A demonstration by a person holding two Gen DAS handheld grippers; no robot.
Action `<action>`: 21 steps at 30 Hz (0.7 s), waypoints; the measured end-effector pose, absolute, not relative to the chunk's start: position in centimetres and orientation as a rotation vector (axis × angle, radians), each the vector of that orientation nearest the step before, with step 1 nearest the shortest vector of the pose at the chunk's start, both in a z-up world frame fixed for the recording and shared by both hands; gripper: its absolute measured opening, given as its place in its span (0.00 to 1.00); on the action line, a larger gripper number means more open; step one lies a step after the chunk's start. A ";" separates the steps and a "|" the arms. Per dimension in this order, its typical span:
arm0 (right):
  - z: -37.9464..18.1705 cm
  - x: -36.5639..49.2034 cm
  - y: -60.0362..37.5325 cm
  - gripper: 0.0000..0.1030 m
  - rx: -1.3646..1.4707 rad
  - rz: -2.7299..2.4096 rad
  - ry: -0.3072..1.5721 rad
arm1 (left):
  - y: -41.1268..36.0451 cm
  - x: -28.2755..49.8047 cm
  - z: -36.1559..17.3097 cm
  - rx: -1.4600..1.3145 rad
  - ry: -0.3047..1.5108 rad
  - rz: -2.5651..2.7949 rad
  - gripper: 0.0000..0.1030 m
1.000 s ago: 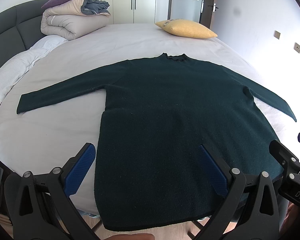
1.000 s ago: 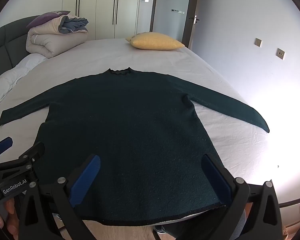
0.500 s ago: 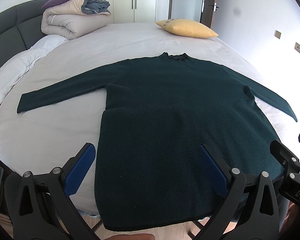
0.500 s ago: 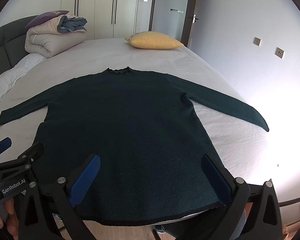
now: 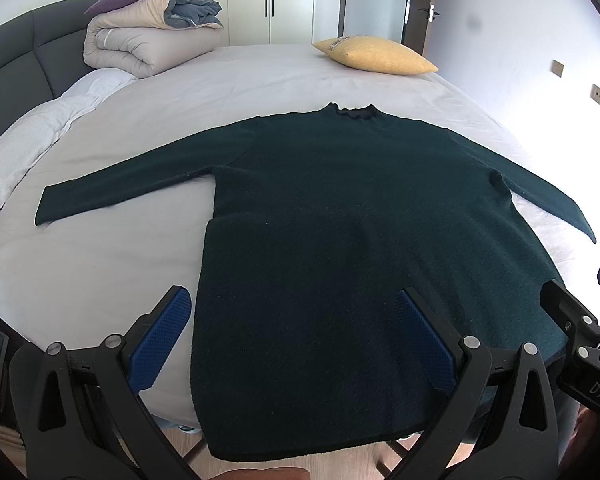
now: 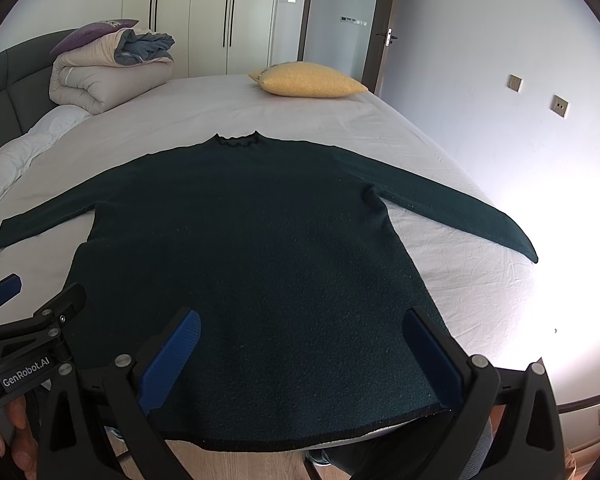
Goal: Fold small clothes
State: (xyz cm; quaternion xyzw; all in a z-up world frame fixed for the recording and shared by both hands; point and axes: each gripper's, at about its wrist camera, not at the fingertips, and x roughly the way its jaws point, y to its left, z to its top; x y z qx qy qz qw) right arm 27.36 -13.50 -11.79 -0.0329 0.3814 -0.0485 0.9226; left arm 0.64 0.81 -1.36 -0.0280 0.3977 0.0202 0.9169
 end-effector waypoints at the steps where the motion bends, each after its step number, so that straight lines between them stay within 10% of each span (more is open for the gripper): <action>1: -11.8 27.3 -13.5 1.00 -0.068 -0.099 0.783 | 0.9 0.6 -1.5 -0.057 0.820 0.043 1.00; 21: -12.0 27.3 -13.5 1.00 -0.071 -0.101 0.787 | 1.1 0.3 -1.6 -0.059 0.823 0.048 1.00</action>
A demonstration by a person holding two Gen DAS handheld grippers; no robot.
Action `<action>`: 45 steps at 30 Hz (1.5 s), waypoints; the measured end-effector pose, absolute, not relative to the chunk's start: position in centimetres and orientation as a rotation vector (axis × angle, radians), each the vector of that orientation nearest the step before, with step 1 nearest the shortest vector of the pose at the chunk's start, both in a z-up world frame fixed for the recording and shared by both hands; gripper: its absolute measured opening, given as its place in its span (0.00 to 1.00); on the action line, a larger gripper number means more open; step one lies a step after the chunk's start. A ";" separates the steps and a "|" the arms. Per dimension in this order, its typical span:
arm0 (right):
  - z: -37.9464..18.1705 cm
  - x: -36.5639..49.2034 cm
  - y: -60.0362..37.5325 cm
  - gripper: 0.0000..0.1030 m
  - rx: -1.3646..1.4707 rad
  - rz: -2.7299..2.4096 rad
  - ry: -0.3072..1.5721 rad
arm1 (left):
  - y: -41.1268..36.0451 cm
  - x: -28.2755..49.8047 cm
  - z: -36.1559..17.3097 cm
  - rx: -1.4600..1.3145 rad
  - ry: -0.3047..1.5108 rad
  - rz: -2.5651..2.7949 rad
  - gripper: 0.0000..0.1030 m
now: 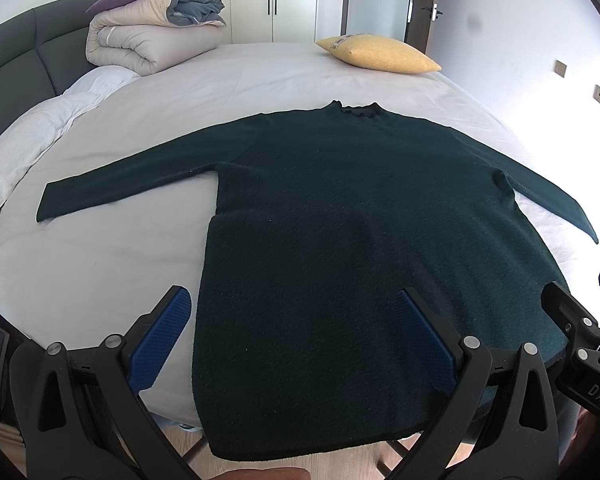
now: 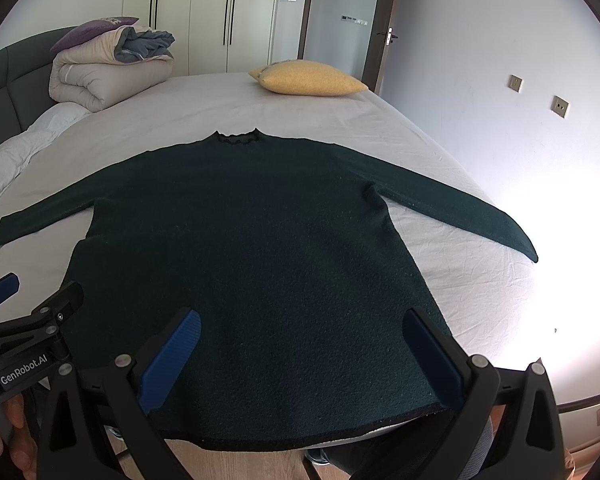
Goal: Fold small clothes
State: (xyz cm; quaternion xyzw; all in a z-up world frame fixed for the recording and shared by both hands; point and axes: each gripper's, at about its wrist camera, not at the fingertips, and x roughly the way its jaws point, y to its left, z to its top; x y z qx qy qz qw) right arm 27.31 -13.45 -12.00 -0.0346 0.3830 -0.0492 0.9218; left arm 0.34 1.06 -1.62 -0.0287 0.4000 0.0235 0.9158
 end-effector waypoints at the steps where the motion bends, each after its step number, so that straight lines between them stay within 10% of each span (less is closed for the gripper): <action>1: -12.0 27.3 -13.4 1.00 -0.071 -0.101 0.787 | 1.0 0.4 -1.6 -0.058 0.823 0.048 1.00; 45: -13.1 26.8 -13.8 1.00 -0.072 -0.105 0.803 | 1.1 1.1 -2.3 -0.068 0.843 0.051 1.00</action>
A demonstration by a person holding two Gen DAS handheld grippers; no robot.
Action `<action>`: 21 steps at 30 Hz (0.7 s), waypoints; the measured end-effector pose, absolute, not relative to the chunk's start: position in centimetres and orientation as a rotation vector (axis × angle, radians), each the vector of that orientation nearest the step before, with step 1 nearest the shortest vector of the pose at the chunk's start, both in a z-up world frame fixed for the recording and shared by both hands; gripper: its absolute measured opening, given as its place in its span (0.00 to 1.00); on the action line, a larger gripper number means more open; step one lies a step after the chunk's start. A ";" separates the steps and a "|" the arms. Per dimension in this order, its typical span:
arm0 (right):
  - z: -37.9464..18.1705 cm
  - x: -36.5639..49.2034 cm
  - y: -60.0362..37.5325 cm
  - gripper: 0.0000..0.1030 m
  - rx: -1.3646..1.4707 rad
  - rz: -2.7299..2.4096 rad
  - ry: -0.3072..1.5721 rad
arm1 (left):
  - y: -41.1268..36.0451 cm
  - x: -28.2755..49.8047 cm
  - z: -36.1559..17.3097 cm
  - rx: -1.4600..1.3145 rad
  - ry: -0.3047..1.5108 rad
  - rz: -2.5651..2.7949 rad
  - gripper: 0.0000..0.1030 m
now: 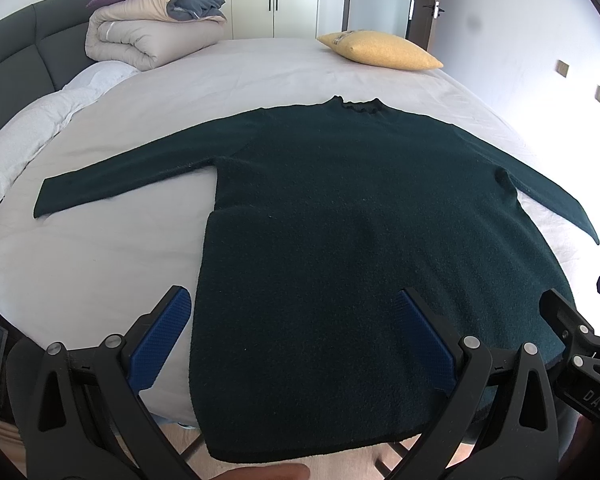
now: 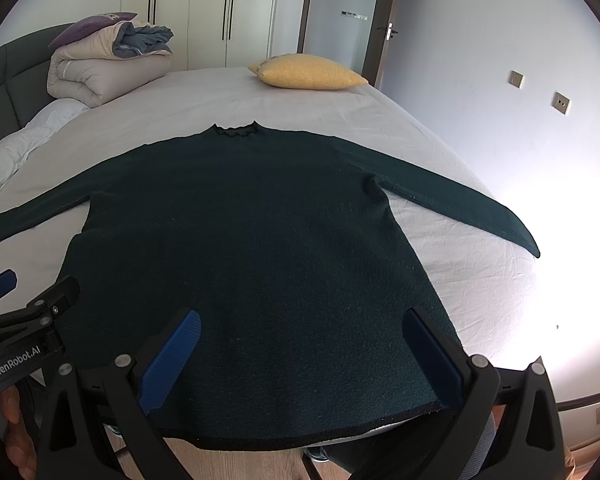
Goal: Fold small clothes
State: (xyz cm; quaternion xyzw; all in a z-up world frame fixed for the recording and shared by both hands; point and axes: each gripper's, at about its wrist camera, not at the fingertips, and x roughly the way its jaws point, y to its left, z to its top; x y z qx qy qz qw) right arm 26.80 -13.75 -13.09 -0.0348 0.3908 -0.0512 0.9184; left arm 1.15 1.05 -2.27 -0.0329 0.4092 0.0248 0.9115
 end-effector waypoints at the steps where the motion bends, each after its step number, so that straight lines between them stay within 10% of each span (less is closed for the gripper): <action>1: -13.2 26.8 -13.9 1.00 -0.070 -0.107 0.807 | 1.1 1.3 -2.5 -0.070 0.848 0.048 1.00; 21: -13.9 32.2 -40.8 1.00 0.483 -0.321 0.696 | 0.8 12.7 -5.9 -0.281 1.051 -0.186 1.00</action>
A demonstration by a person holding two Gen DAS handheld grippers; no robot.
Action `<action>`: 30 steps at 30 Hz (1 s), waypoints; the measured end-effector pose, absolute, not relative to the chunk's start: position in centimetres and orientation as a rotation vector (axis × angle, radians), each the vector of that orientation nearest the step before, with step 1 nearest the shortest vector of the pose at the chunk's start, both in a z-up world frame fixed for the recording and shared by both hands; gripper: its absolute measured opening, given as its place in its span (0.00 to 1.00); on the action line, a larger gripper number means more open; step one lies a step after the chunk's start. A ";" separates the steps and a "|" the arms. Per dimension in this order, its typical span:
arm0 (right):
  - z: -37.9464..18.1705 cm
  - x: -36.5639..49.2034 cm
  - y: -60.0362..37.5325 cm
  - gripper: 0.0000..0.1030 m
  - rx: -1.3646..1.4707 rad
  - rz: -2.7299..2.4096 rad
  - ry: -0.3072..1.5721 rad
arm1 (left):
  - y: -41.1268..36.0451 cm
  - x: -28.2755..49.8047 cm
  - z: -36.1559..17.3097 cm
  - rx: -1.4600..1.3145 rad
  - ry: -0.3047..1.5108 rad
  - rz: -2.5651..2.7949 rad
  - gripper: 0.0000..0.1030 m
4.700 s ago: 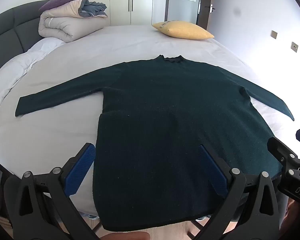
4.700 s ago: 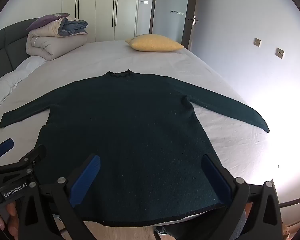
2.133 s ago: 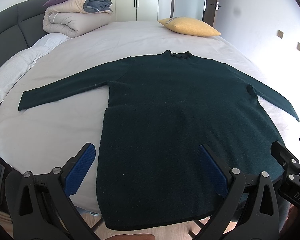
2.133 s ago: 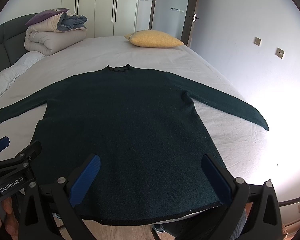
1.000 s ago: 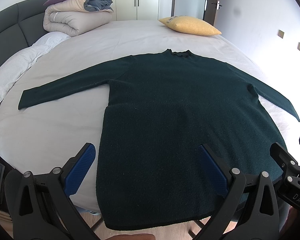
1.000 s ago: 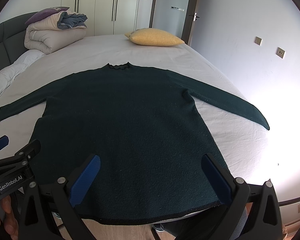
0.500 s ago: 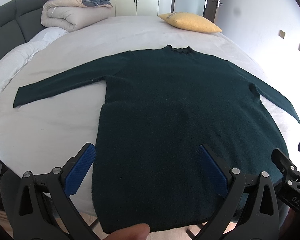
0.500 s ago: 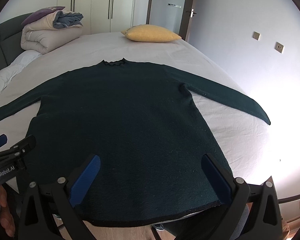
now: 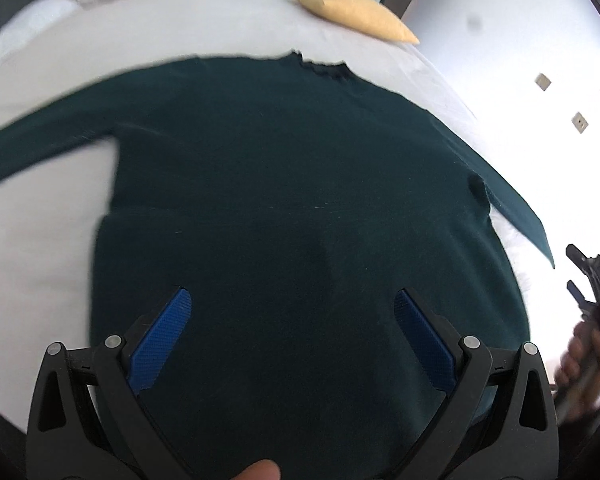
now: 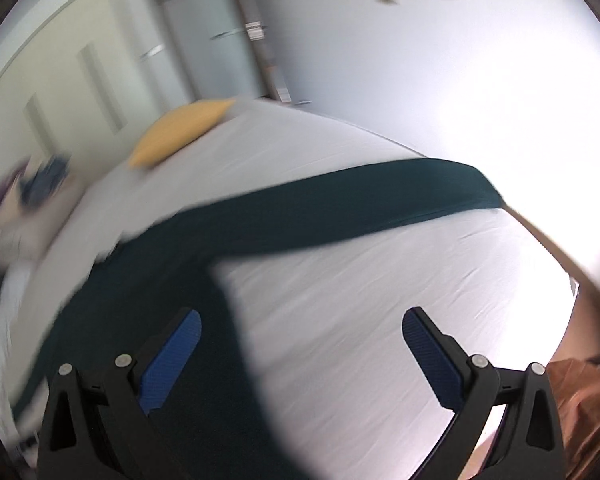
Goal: Fold small clothes
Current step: 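Grasp a sweater sleeve with the right gripper and lift it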
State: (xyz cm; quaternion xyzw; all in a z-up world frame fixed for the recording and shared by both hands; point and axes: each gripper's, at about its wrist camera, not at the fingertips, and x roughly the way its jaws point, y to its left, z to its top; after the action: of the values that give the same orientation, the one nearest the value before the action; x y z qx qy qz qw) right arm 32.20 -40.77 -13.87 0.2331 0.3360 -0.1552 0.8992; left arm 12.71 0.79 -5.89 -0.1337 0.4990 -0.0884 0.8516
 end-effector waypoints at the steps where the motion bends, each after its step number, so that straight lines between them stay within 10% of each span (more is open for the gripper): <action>1: -14.4 32.5 -43.2 1.00 0.549 -0.334 0.687 | 0.8 13.1 -6.0 -0.282 1.054 -0.189 1.00; 18: -20.9 31.5 -60.1 0.82 1.203 -0.397 0.478 | -1.3 21.2 -8.5 -0.434 1.136 -0.340 1.00; 25: -20.6 31.2 -59.8 0.44 1.154 -0.431 0.483 | -1.8 23.4 -7.6 -0.397 1.075 -0.355 0.97; 28: -20.5 32.4 -59.9 0.12 1.140 -0.460 0.526 | -2.0 24.0 -7.3 -0.384 1.063 -0.382 0.78; 30: -19.7 33.9 -59.3 0.12 1.093 -0.476 0.551 | -2.0 24.8 -7.3 -0.385 1.068 -0.390 0.57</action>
State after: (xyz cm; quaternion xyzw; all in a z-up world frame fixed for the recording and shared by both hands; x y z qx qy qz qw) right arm 33.94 -59.33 -19.73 0.5079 0.2562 -0.2212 0.7921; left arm 24.83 -1.97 -7.32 -0.1809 0.5027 -0.1836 0.8251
